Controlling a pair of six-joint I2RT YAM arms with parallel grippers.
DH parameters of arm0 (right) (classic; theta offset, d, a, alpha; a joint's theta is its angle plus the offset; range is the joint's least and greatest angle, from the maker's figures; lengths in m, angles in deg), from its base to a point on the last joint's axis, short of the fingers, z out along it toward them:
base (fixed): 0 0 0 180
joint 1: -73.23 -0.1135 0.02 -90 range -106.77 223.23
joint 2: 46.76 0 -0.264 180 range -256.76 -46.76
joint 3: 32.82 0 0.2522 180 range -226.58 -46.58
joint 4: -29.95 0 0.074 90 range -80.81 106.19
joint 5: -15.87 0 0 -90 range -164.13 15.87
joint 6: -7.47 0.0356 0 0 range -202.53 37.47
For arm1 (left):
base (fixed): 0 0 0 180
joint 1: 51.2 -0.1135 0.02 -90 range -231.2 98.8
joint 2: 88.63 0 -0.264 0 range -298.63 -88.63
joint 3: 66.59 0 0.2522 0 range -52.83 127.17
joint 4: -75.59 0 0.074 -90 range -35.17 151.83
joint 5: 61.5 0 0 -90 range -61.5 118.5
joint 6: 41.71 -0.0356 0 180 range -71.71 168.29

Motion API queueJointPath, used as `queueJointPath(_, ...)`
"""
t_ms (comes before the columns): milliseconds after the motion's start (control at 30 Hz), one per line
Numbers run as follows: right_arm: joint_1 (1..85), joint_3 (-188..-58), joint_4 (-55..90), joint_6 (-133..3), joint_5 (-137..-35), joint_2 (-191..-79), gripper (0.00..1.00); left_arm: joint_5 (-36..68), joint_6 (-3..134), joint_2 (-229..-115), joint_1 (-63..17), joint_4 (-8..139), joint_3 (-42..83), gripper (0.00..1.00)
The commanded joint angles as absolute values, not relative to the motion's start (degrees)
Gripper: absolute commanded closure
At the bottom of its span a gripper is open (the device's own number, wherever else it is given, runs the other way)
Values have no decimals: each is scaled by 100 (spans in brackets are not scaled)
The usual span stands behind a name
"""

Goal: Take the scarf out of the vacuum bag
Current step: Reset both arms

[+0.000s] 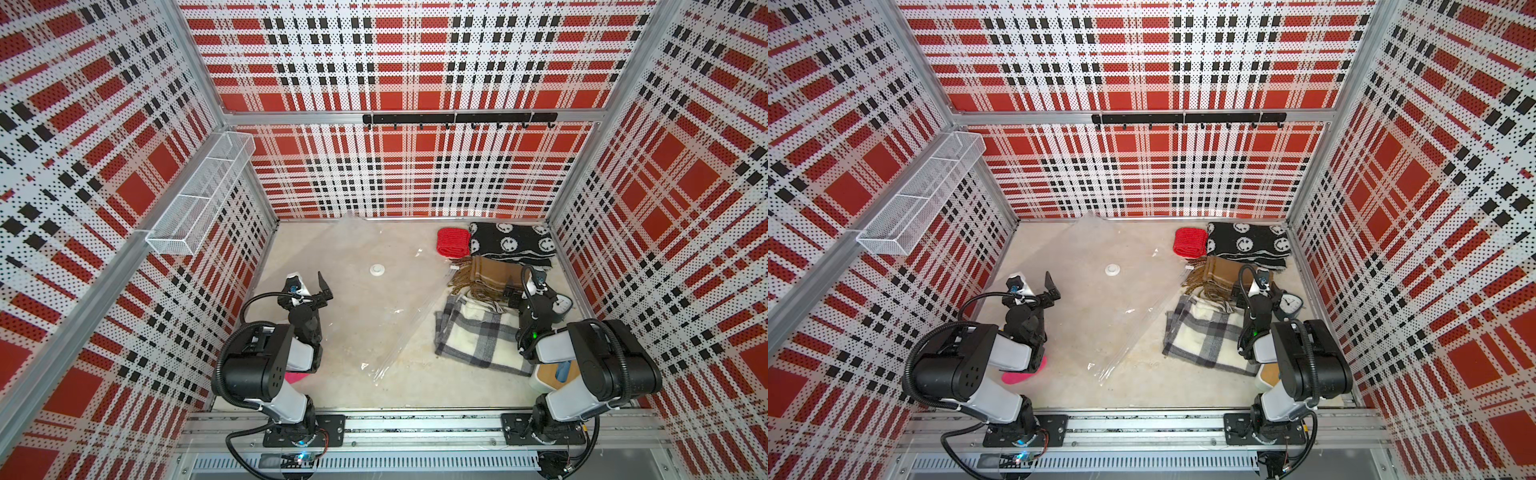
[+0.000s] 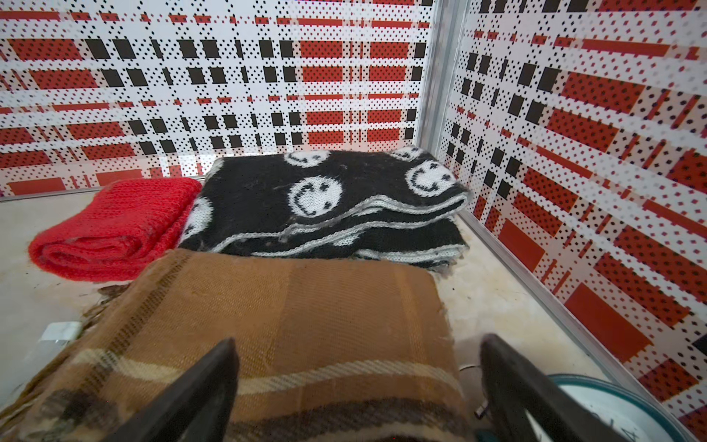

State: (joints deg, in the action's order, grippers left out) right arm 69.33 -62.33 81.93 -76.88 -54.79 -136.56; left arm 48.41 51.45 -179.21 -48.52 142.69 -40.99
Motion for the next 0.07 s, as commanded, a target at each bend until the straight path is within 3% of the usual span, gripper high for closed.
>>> queueJointPath(0,6971,-6242,8433,-7715,-5518,-13688,0,4828,5053,-17922,-4860,14322,-4104,2)
queueJointPath(33,6972,-6217,8452,-7724,-5515,-13674,0,4828,5051,-17924,-4865,14313,-4105,2)
